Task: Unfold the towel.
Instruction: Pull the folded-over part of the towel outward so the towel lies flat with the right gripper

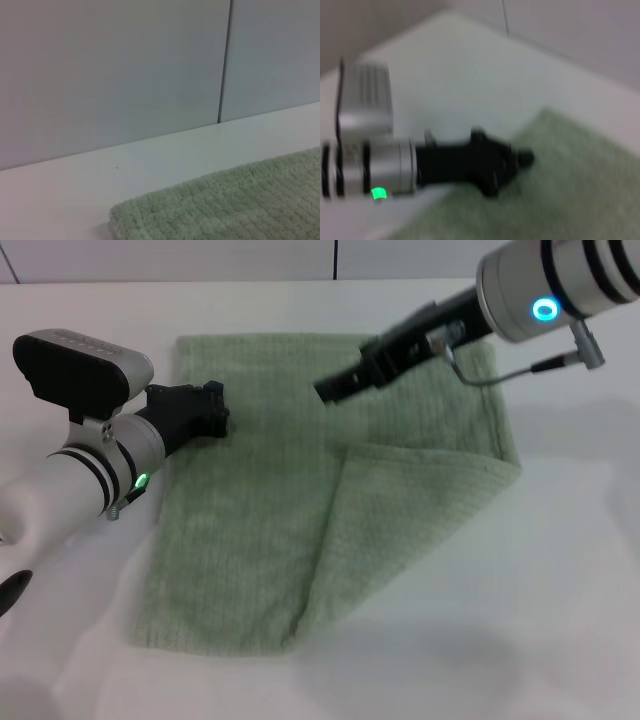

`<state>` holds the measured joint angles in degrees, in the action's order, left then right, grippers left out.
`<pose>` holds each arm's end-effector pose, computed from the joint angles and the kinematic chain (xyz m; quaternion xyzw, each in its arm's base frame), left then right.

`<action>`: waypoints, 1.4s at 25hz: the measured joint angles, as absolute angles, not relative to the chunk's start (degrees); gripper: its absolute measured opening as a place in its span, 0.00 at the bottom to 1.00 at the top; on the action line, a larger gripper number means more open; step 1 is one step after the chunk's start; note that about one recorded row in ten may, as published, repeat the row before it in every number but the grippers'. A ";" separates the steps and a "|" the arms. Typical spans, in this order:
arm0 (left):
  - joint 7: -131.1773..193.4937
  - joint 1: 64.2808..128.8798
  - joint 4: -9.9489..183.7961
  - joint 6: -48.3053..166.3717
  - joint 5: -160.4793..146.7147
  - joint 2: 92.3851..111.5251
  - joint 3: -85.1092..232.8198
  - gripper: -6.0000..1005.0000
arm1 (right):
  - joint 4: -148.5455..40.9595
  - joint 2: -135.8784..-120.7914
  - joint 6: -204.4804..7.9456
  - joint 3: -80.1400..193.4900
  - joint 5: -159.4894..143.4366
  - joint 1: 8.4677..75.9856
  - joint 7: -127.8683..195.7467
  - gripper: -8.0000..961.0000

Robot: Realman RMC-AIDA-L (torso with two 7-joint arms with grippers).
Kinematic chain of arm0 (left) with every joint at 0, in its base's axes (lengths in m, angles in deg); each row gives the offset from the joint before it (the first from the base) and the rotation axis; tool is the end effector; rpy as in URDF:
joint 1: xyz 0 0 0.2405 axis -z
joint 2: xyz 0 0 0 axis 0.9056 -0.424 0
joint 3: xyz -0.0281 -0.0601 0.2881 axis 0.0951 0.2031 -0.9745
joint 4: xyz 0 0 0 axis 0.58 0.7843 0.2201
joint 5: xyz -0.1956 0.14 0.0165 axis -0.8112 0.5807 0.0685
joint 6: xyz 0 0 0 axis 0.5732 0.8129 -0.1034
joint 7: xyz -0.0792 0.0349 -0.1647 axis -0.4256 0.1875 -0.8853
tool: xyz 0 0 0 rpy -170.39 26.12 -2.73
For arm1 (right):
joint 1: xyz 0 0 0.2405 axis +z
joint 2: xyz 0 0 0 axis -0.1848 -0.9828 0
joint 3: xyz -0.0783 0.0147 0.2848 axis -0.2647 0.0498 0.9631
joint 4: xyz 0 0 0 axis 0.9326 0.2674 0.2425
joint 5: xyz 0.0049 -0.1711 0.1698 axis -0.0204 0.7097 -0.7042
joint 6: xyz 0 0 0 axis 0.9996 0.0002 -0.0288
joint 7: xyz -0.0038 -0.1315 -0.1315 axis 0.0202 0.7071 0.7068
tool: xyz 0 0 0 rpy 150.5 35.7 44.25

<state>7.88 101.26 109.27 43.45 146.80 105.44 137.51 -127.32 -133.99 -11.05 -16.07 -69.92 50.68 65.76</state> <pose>-0.3146 0.4690 -0.1549 -0.8387 -0.2963 -0.1359 0.4362 0.1205 0.4429 -0.0676 -0.9388 0.3055 -0.0024 0.1593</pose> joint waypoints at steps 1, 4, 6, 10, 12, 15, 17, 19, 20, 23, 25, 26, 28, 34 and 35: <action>7.88 101.26 109.27 43.45 146.80 105.44 137.51 0.00 | -126.17 -134.03 -10.54 -16.05 -69.05 51.17 66.09 0.85; 7.85 101.33 109.27 43.45 146.80 105.42 137.51 0.00 | -122.11 -134.33 -10.19 -16.23 -65.71 52.64 67.20 0.85; 7.85 101.35 109.27 43.46 146.80 105.42 137.51 0.00 | -118.78 -134.38 -10.38 -16.25 -64.94 53.67 68.28 0.85; 7.75 101.34 109.26 43.45 146.80 105.42 137.51 0.00 | -112.71 -134.38 -12.19 -16.51 -64.68 55.51 70.40 0.85; 7.75 101.34 109.26 43.45 146.80 105.42 137.51 0.00 | -111.06 -134.38 -13.17 -16.73 -64.63 55.90 71.21 0.85; 7.72 101.33 109.25 43.45 146.80 105.42 137.51 0.00 | -109.14 -134.40 -14.56 -16.95 -64.47 56.29 72.27 0.85; 7.72 101.33 109.25 43.45 146.80 105.42 137.51 0.00 | -107.93 -134.43 -15.72 -16.99 -64.23 56.50 72.58 0.85; 7.71 101.32 109.25 43.45 146.80 105.42 137.51 0.00 | -107.23 -134.50 -16.97 -17.10 -64.13 56.56 72.96 0.85; 7.70 101.30 109.25 43.45 146.80 105.43 137.51 0.00 | -107.06 -134.53 -17.43 -17.25 -64.13 56.56 73.13 0.85; 7.69 101.30 109.31 43.45 146.80 105.43 137.51 0.00 | -106.72 -134.69 -19.66 -19.16 -64.30 56.60 73.29 0.85; 7.69 101.30 109.31 43.45 146.80 105.43 137.51 0.00 | -106.59 -134.74 -20.35 -19.73 -64.37 56.62 73.30 0.85; 7.67 101.29 109.43 43.45 146.80 105.43 137.51 0.00 | -106.43 -134.78 -21.02 -20.27 -64.42 56.70 73.29 0.85; 7.66 101.28 109.43 43.45 146.80 105.43 137.51 0.00 | -105.11 -134.85 -22.90 -21.87 -64.53 57.39 73.13 0.85; 7.66 101.20 109.43 43.45 146.80 105.43 137.51 0.00 | -100.97 -135.06 -25.76 -23.37 -64.93 59.24 72.99 0.85; 7.66 101.20 109.43 43.45 146.80 105.43 137.51 0.00 | -100.39 -135.07 -26.11 -23.66 -65.28 59.50 73.06 0.85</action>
